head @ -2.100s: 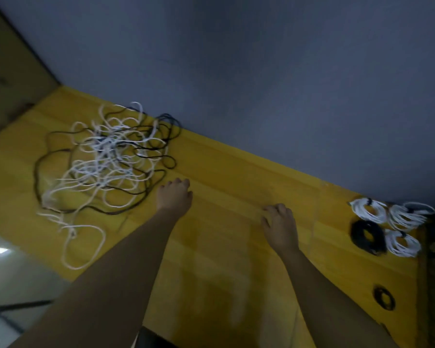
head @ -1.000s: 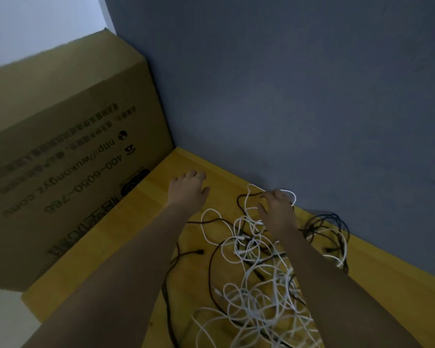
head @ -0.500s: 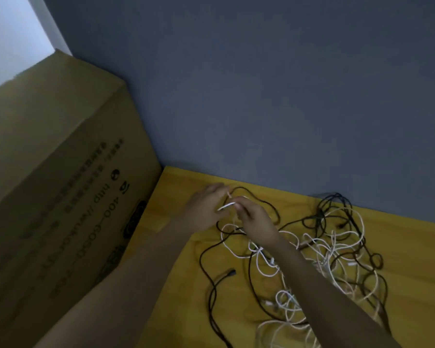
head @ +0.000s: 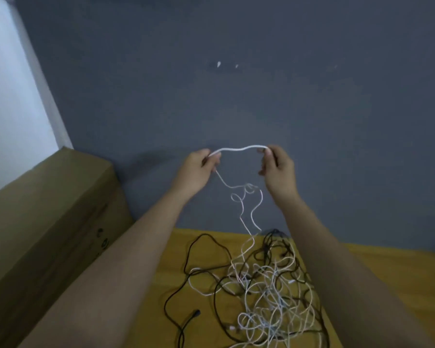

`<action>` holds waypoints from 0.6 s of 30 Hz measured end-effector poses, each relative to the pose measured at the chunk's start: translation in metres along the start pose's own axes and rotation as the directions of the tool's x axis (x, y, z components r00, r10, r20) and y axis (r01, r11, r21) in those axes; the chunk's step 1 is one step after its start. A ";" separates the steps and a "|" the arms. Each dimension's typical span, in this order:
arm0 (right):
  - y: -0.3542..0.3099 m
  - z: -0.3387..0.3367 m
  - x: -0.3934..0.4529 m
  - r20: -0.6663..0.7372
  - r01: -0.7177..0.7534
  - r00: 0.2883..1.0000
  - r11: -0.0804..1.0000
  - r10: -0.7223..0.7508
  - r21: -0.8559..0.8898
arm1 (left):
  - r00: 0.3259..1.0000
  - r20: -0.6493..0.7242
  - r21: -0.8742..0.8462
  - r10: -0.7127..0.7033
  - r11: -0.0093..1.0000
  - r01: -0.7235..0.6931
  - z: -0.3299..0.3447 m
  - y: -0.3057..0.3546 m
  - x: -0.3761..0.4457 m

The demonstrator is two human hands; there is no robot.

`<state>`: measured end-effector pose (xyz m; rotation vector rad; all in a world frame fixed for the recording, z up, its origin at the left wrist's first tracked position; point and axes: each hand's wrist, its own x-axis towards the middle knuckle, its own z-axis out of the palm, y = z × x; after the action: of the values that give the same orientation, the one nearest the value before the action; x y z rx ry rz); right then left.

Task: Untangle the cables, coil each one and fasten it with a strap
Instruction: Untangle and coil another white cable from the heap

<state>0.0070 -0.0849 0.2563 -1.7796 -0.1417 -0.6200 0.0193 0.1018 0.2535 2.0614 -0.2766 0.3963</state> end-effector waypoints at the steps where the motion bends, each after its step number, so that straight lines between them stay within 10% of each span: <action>1: -0.020 -0.008 0.006 -0.024 -0.003 1.000 0.999 0.004 0.053 | 0.998 -0.034 -0.005 0.044 0.999 -0.044 -0.007 0.025 0.005; 8: -0.101 -0.065 0.008 -0.046 0.080 0.996 0.980 -0.073 0.180 | 0.953 -0.038 0.282 0.300 0.918 -0.278 -0.055 0.126 -0.002; 12: -0.062 -0.092 -0.020 0.197 0.030 0.980 0.976 0.013 -0.215 | 0.955 0.044 0.669 0.293 0.701 -0.246 -0.060 0.107 -0.030; 18: 0.017 -0.101 -0.109 0.416 -0.017 0.883 0.901 0.218 -0.434 | 0.987 0.039 0.721 0.157 0.680 -0.136 -0.050 0.066 -0.077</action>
<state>-0.1129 -0.1602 0.2070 -2.3187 -0.2292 -0.1259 -0.0836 0.1155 0.2993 2.8260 -0.2998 0.7208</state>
